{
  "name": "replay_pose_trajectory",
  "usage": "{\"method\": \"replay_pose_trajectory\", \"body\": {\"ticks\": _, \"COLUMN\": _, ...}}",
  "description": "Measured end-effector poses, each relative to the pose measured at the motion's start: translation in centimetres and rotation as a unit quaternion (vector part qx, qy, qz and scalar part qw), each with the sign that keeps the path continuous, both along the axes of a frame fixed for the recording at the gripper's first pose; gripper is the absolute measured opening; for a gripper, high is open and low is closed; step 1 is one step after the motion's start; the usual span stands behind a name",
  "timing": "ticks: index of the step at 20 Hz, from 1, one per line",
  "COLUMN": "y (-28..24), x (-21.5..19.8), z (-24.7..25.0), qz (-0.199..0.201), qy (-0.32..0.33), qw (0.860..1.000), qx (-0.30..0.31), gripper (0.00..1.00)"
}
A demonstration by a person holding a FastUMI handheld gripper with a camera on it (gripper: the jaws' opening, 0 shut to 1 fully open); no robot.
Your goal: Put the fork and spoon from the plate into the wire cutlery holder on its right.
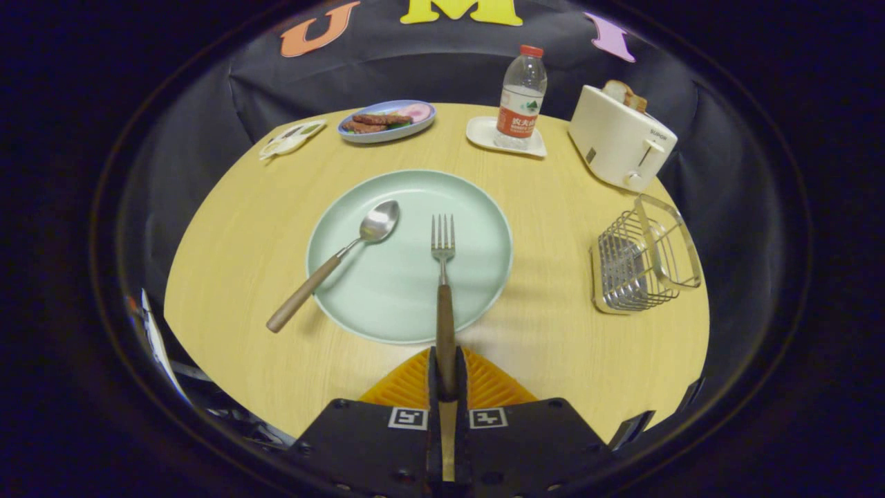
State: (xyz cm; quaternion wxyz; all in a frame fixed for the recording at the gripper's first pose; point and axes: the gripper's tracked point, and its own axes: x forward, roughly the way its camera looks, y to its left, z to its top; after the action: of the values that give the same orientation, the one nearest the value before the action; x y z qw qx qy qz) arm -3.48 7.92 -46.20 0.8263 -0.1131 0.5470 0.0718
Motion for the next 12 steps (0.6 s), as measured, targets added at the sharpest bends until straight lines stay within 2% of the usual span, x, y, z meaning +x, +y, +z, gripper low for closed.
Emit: {"method": "replay_pose_trajectory", "body": {"ticks": 12, "y": -1.5, "x": 1.1, "z": 8.4, "qz": 0.005, "qy": -0.077, "qw": 0.996, "qx": 0.034, "gripper": 0.07}}
